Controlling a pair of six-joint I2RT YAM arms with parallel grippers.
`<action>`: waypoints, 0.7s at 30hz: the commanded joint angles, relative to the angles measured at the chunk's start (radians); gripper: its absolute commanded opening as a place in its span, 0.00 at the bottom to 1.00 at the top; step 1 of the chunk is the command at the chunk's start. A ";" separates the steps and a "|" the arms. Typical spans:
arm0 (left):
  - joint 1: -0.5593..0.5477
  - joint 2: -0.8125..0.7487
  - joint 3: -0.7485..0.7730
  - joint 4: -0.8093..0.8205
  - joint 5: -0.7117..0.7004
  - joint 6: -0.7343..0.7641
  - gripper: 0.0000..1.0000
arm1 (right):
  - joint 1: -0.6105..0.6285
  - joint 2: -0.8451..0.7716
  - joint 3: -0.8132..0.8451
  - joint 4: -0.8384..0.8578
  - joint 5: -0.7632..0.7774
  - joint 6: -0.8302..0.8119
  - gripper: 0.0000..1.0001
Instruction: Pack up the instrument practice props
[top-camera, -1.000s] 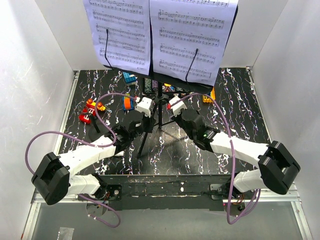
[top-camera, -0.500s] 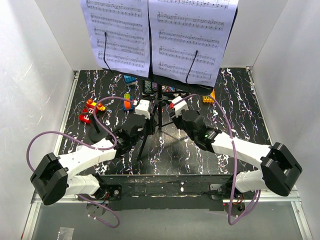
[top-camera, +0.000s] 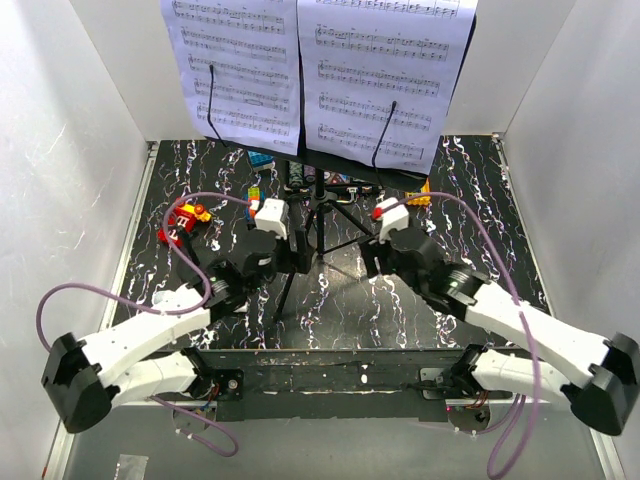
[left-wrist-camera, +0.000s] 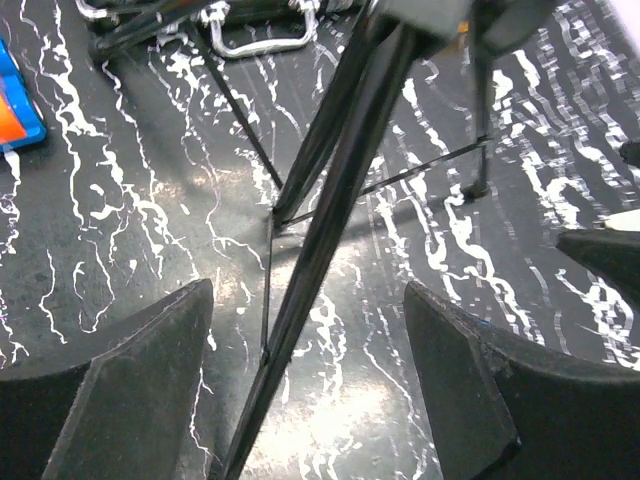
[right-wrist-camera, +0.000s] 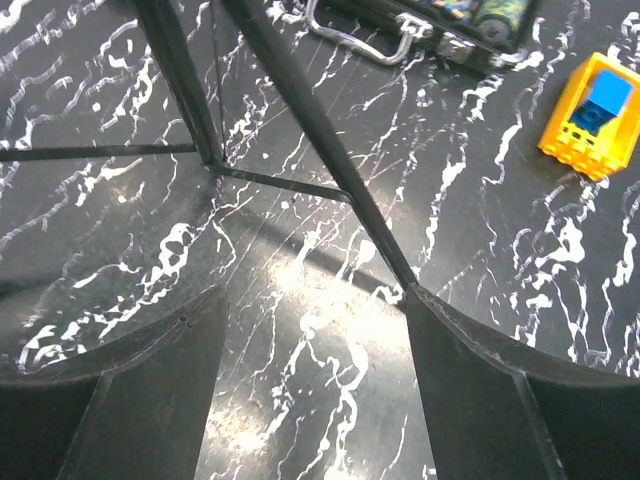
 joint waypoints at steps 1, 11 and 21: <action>-0.003 -0.152 0.060 -0.124 0.048 -0.028 0.79 | 0.001 -0.165 0.097 -0.286 0.076 0.188 0.79; -0.002 -0.420 0.072 -0.114 0.443 -0.108 0.98 | 0.001 -0.597 0.105 -0.375 0.084 0.357 0.75; -0.003 -0.201 0.467 -0.020 0.576 -0.004 0.89 | 0.001 -0.527 0.392 -0.418 0.075 0.288 0.74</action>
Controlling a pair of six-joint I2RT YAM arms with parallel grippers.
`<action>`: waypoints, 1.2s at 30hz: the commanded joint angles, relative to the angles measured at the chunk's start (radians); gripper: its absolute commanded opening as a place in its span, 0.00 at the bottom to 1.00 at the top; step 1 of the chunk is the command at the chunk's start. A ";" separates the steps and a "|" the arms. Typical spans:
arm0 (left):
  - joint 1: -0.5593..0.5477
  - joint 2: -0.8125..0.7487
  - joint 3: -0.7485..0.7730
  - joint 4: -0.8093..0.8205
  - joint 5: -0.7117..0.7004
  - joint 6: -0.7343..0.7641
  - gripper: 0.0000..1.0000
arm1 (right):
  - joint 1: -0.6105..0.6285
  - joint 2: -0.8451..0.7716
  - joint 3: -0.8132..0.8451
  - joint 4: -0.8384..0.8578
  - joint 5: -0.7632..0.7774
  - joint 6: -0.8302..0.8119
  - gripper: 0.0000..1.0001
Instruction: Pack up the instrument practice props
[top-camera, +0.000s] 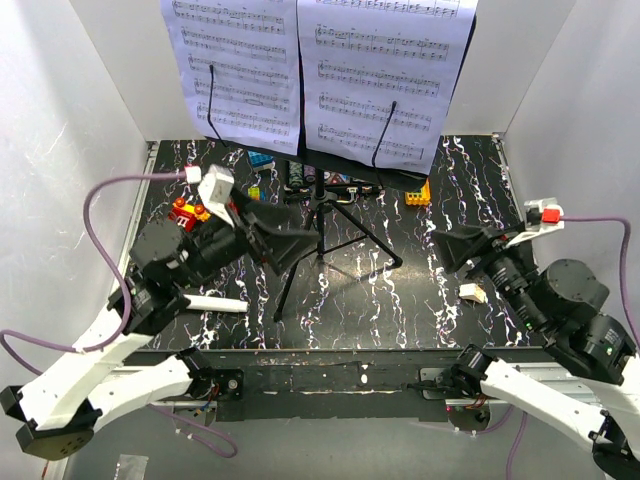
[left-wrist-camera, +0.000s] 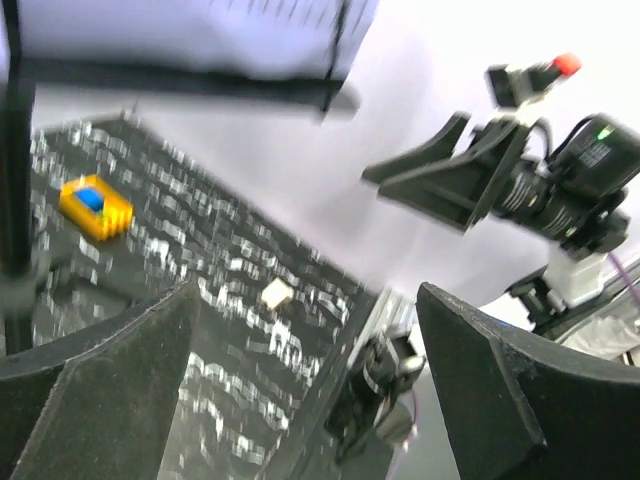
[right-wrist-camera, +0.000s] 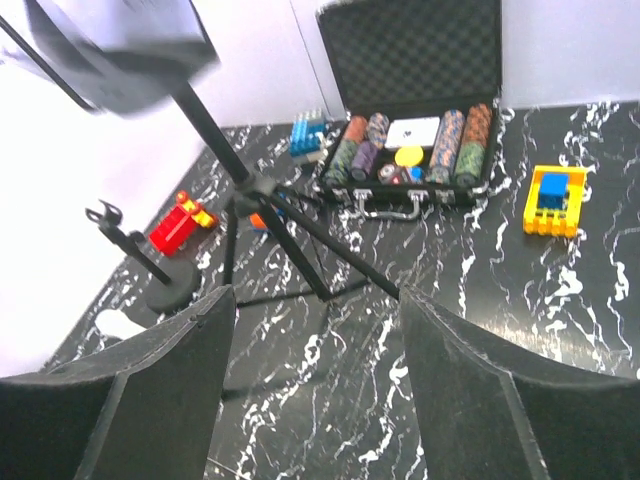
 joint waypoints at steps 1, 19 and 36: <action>-0.003 0.153 0.224 0.036 0.043 0.097 0.89 | 0.001 0.075 0.131 0.011 0.004 -0.041 0.74; -0.005 0.504 0.645 0.119 0.103 0.162 0.85 | 0.001 0.246 0.393 0.210 -0.014 -0.240 0.77; -0.005 0.569 0.658 0.176 0.148 0.133 0.84 | -0.018 0.474 0.527 0.293 -0.006 -0.375 0.79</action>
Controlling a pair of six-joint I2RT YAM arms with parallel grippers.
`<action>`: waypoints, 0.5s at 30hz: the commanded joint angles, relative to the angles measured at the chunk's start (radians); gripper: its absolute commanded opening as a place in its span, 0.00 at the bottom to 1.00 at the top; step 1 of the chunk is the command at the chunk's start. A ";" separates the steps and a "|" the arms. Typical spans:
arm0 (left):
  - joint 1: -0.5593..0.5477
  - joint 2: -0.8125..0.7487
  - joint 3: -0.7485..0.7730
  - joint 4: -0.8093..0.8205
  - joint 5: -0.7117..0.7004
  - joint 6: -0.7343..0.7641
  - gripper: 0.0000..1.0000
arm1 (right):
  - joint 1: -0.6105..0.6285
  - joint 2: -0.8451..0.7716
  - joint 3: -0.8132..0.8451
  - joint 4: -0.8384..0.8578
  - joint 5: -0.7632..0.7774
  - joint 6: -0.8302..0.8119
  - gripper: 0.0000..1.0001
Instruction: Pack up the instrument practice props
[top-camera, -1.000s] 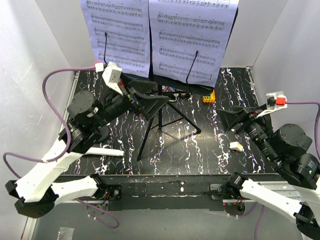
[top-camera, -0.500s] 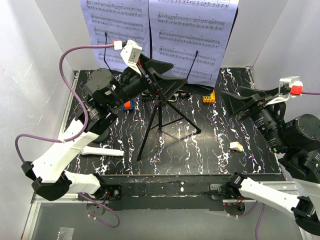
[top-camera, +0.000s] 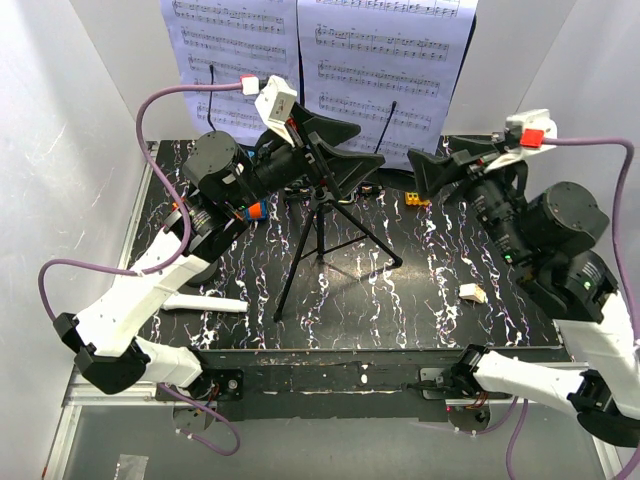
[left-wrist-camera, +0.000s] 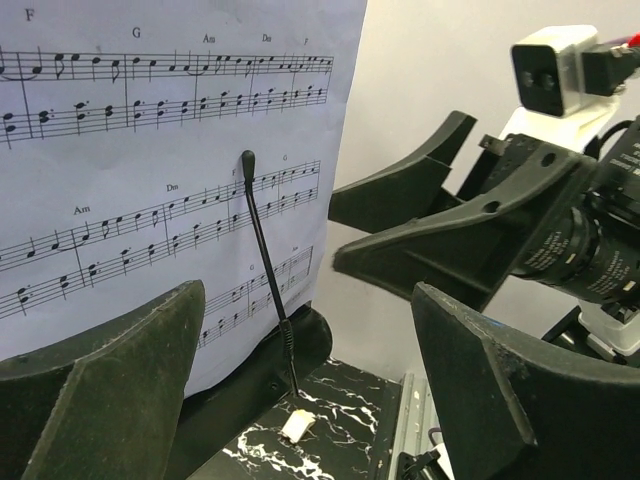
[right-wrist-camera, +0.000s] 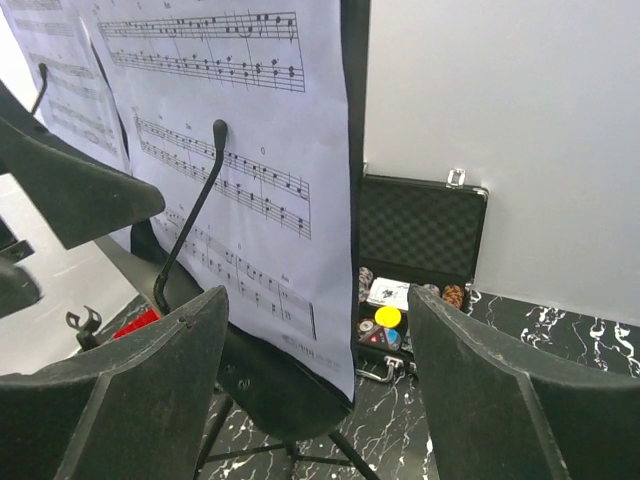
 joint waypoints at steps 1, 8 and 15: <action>-0.005 -0.003 0.024 0.022 0.025 -0.008 0.83 | -0.017 0.039 0.058 0.053 0.021 -0.039 0.79; -0.005 0.003 0.023 0.024 0.031 -0.008 0.82 | -0.039 0.076 0.064 0.038 0.055 -0.044 0.77; -0.005 0.005 0.020 0.024 0.037 -0.008 0.79 | -0.048 0.054 0.035 0.040 0.023 -0.038 0.63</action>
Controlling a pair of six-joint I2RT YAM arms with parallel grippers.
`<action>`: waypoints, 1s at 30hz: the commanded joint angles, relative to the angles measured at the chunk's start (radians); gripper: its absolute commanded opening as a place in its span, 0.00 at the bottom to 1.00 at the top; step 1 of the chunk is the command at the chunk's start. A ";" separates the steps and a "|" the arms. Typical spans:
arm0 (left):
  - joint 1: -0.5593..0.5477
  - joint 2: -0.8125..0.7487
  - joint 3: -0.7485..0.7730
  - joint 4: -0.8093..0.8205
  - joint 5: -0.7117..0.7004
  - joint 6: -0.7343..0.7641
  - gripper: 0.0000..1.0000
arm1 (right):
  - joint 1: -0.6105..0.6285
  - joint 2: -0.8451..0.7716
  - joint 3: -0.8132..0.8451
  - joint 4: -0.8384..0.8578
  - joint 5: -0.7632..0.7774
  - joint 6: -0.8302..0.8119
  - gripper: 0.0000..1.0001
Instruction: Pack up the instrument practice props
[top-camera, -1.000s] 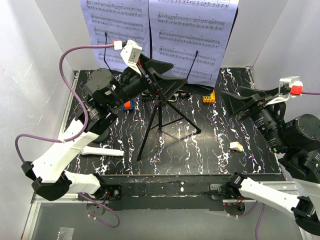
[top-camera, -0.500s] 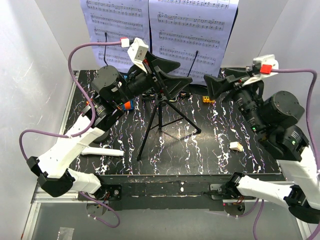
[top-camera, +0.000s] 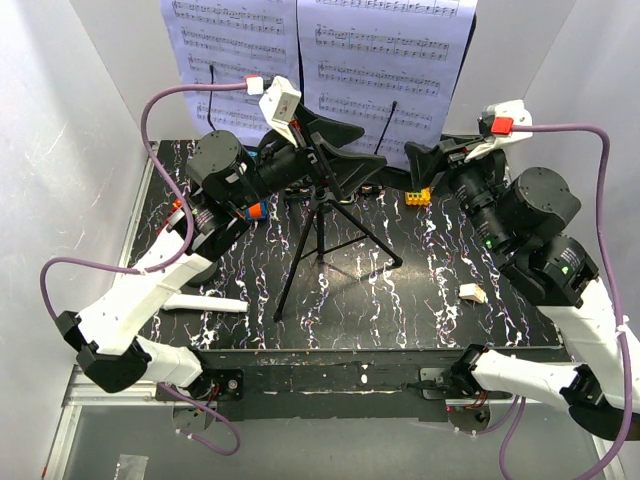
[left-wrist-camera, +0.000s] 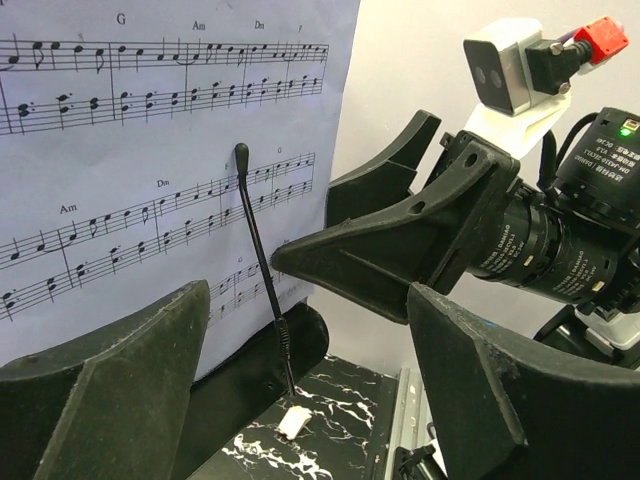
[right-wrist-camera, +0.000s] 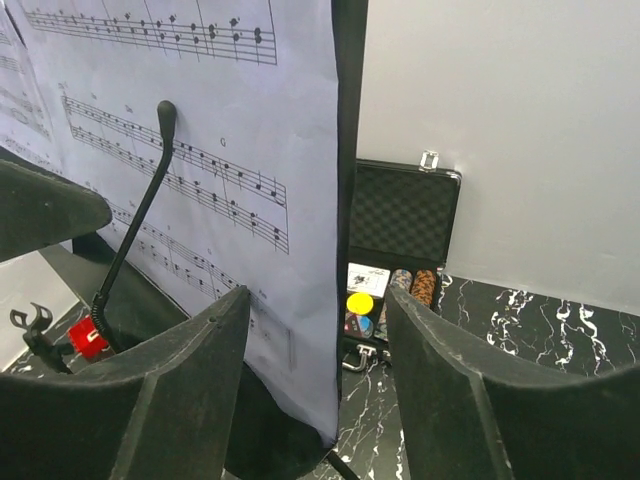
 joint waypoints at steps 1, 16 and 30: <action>-0.005 -0.002 0.020 0.014 0.016 -0.002 0.78 | -0.005 -0.033 0.008 0.041 -0.006 -0.009 0.61; -0.005 0.028 0.021 0.081 0.036 -0.016 0.66 | -0.009 -0.070 -0.028 0.033 -0.023 -0.003 0.36; -0.005 0.089 0.075 0.055 0.061 -0.016 0.42 | -0.009 -0.069 -0.032 0.032 -0.041 0.010 0.17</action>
